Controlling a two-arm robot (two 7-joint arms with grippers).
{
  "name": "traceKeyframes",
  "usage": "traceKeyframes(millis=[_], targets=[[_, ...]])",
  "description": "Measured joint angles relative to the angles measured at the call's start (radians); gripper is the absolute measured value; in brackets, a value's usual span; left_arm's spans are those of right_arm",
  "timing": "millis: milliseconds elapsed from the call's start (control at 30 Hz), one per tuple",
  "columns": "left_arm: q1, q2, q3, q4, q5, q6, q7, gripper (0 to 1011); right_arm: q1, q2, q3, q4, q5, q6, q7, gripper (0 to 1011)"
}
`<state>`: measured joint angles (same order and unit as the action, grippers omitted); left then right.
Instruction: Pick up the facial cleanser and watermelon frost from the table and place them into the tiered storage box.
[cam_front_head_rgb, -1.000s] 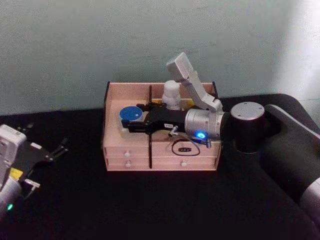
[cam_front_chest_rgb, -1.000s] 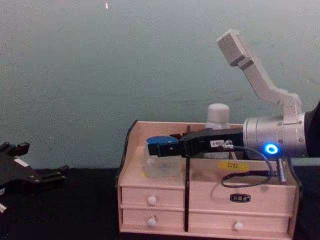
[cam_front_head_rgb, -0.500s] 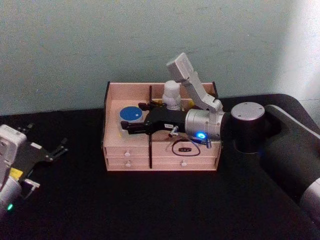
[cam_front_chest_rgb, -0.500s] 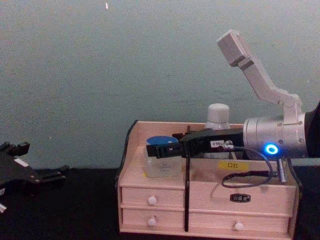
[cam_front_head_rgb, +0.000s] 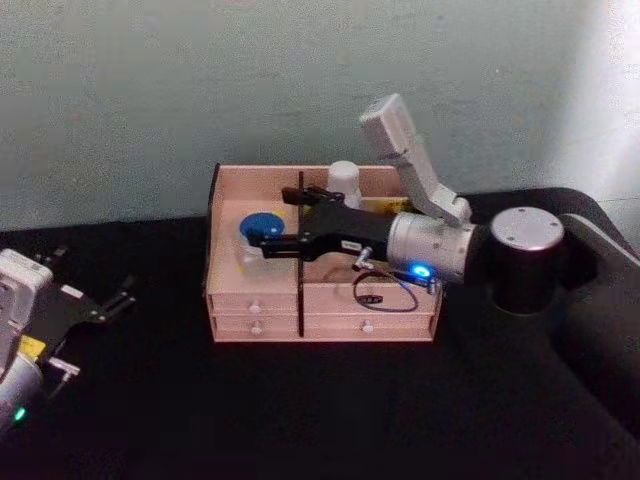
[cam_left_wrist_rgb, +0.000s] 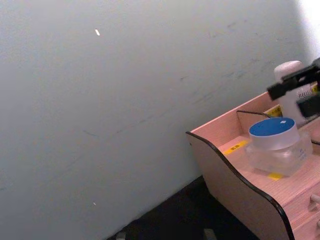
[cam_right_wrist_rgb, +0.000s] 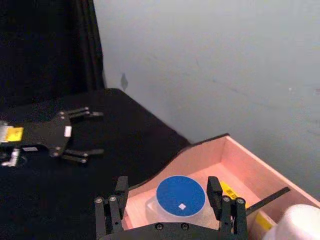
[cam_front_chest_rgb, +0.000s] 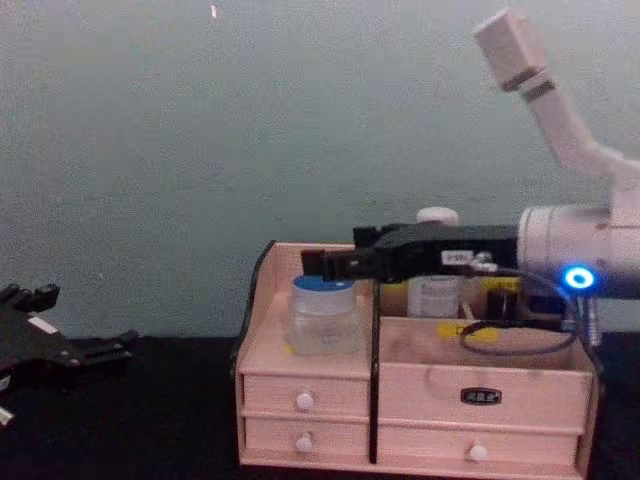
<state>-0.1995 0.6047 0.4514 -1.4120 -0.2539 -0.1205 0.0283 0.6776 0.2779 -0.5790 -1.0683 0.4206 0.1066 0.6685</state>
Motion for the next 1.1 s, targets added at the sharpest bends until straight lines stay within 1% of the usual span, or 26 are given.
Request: traceKeyframes(millis=[33,133,167,233,267,300,367,433,467,500,567,633,667,767,833,900,933,1000,1067,1100], targets=[[0.000,0.000,0.000,0.000,0.000,0.000,0.000,1001,-0.016,0.015,0.006,-0.033,0.009,0.004,-0.003,1002],[0.000,0.000,0.000,0.000,0.000,0.000,0.000,1001,-0.044,0.041,0.016,-0.084,0.025,0.010,-0.004,1002],[0.000,0.000,0.000,0.000,0.000,0.000,0.000,1001,-0.062,0.060,0.022,-0.116,0.036,0.014,-0.002,1002],[0.000,0.000,0.000,0.000,0.000,0.000,0.000,1001,-0.082,0.082,0.028,-0.149,0.049,0.017,0.003,1002],[0.000,0.000,0.000,0.000,0.000,0.000,0.000,1001,-0.103,0.104,0.034,-0.180,0.061,0.019,0.007,1002],[0.000,0.000,0.000,0.000,0.000,0.000,0.000,1001,-0.103,0.104,0.034,-0.180,0.061,0.019,0.007,1002],[0.000,0.000,0.000,0.000,0.000,0.000,0.000,1001,-0.145,0.151,0.046,-0.237,0.085,0.023,0.013,1003],[0.000,0.000,0.000,0.000,0.000,0.000,0.000,1001,-0.168,0.176,0.053,-0.266,0.097,0.025,0.016,1002],[0.000,0.000,0.000,0.000,0.000,0.000,0.000,1001,-0.191,0.201,0.061,-0.292,0.110,0.028,0.016,1002],[0.000,0.000,0.000,0.000,0.000,0.000,0.000,1001,-0.191,0.201,0.061,-0.292,0.110,0.028,0.016,1002],[0.000,0.000,0.000,0.000,0.000,0.000,0.000,1001,-0.238,0.250,0.081,-0.343,0.128,0.032,0.004,1002],[0.000,0.000,0.000,0.000,0.000,0.000,0.000,1001,-0.259,0.272,0.090,-0.364,0.136,0.033,-0.008,1002],[0.000,0.000,0.000,0.000,0.000,0.000,0.000,1001,-0.279,0.290,0.099,-0.382,0.141,0.033,-0.022,1002],[0.000,0.000,0.000,0.000,0.000,0.000,0.000,1001,-0.308,0.315,0.119,-0.403,0.150,0.033,-0.051,1002],[0.000,0.000,0.000,0.000,0.000,0.000,0.000,1001,-0.335,0.330,0.142,-0.416,0.154,0.027,-0.090,1002],[0.000,0.000,0.000,0.000,0.000,0.000,0.000,1001,-0.354,0.334,0.163,-0.422,0.155,0.019,-0.129,1002],[0.000,0.000,0.000,0.000,0.000,0.000,0.000,1001,-0.373,0.334,0.186,-0.428,0.154,0.008,-0.175,1002],[0.000,0.000,0.000,0.000,0.000,0.000,0.000,1001,-0.395,0.329,0.212,-0.433,0.149,-0.006,-0.224,1002],[0.000,0.000,0.000,0.000,0.000,0.000,0.000,1001,-0.430,0.307,0.257,-0.435,0.133,-0.032,-0.316,1002],[0.000,0.000,0.000,0.000,0.000,0.000,0.000,1001,-0.430,0.307,0.257,-0.435,0.133,-0.032,-0.316,1002]])
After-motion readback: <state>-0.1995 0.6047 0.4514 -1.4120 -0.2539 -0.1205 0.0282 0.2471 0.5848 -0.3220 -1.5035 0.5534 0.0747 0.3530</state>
